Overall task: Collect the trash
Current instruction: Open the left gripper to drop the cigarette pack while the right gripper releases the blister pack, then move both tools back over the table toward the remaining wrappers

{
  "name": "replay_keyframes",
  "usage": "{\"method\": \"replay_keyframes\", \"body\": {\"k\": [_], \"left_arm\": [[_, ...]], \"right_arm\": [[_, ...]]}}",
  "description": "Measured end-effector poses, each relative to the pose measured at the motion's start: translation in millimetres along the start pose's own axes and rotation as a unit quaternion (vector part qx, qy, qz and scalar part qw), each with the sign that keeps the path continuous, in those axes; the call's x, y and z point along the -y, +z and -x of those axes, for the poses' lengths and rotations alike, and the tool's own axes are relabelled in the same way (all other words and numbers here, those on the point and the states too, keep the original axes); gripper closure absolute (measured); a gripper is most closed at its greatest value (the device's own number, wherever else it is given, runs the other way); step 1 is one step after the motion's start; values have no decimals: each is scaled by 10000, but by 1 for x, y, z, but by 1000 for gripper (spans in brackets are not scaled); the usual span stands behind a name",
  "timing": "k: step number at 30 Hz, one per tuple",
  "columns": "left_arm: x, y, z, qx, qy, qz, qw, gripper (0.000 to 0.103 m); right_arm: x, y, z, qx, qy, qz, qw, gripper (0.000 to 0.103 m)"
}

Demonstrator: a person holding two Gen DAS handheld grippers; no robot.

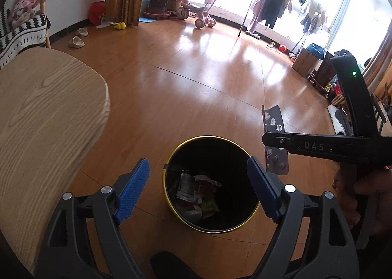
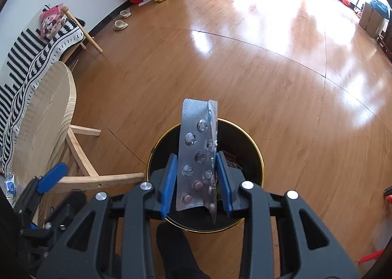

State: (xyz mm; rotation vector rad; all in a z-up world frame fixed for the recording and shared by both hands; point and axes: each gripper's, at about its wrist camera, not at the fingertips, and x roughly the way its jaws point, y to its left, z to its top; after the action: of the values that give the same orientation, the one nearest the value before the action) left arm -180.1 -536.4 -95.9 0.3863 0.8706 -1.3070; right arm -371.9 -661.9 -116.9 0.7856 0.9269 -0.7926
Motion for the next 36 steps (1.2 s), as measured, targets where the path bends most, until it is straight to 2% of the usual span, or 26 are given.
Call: {"method": "replay_keyframes", "body": {"k": [2,3,4,6,12,16,19,26,30,36], "left_arm": [[-7,0,10,67,50,26,10000,21],[-11,0,16,104,73,56,9999,20],[-17,0,20,135,80,83,9998,19],[-28,0,33,210,124,174,9996,19],[-75,-3,79,465,413,431,9971,17],[-113,-12,118,683,816,663,9921,14],[-147,-23,150,815,1138,898,9861,13],[-231,-60,233,1084,1977,1542,9620,12],[-283,-99,284,1204,2607,1885,9391,12],[-346,-156,347,1248,3285,2378,9055,12]], "right_arm": [[-3,1,-1,-28,0,31,10000,69],[-4,3,-2,-50,-2,52,10000,64],[-7,3,-3,-65,-47,79,9999,51],[-12,4,-2,-11,-153,131,9998,36],[-44,4,4,33,-113,336,9994,30],[-93,3,12,234,112,645,9976,24],[-140,-1,12,274,362,914,9948,24],[-271,-17,10,258,1019,1695,9799,23],[-360,-37,5,40,1520,2057,9667,23],[-489,-90,6,-105,1846,2899,9390,23]]}}
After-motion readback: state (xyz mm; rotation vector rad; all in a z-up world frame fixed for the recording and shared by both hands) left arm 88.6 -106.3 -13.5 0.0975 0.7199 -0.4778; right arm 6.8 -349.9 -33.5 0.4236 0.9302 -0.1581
